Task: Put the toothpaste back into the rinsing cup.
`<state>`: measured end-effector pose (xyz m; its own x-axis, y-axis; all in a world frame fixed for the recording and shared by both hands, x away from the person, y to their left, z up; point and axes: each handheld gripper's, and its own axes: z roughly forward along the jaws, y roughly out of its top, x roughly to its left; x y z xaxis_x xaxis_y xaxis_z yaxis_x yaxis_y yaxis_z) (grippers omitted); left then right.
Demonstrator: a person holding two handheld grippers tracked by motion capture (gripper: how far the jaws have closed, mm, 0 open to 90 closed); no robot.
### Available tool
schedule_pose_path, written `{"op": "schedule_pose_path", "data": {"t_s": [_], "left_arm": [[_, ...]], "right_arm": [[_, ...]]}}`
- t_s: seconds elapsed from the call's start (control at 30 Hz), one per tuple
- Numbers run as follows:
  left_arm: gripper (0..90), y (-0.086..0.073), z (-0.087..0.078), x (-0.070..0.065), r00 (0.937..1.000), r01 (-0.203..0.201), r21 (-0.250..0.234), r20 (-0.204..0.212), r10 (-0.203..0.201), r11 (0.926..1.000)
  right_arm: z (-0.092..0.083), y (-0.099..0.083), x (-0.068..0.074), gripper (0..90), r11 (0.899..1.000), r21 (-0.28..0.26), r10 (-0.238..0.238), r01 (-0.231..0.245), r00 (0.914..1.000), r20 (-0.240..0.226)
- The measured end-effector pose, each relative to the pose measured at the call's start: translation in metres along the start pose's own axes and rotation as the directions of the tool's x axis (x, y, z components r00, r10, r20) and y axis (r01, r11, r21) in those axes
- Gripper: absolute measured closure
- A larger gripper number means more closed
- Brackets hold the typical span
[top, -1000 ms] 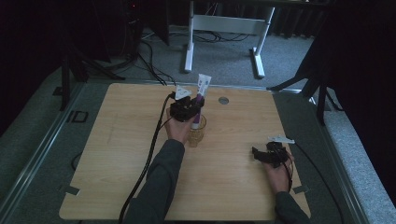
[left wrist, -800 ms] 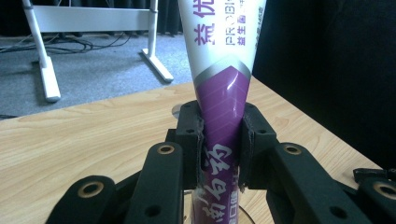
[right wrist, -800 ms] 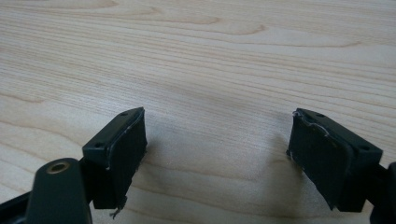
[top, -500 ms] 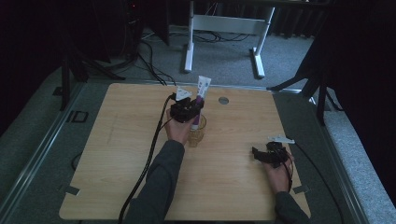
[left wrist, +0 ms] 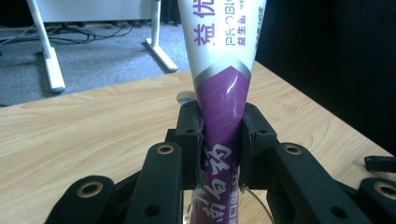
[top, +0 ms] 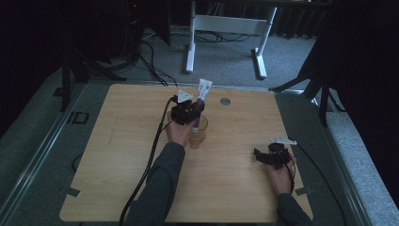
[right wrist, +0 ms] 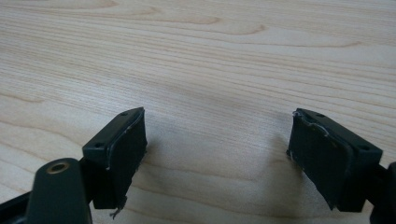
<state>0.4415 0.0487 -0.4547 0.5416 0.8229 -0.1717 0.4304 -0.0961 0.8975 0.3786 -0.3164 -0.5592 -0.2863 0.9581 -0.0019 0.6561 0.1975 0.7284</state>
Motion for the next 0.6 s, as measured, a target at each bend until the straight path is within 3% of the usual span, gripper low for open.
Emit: {"op": "schedule_pose_path", "data": {"t_s": [0.17, 0.6], "left_arm": [[72.8, -0.005, 0.002, 0.002, 0.9999, 0.014, 0.008, 0.009, -0.014, 0.9999], [72.5, -0.012, 0.004, 0.001, 1.0000, -0.004, 0.038, 0.007, 0.003, 0.9993]], "right_arm": [[0.000, 0.000, 0.000, 19.0, 1.000, 0.000, 0.000, 0.000, 1.0000, 0.000], [0.000, 0.000, 0.000, 19.0, 1.000, 0.000, 0.001, -0.001, 1.0000, 0.000]]}}
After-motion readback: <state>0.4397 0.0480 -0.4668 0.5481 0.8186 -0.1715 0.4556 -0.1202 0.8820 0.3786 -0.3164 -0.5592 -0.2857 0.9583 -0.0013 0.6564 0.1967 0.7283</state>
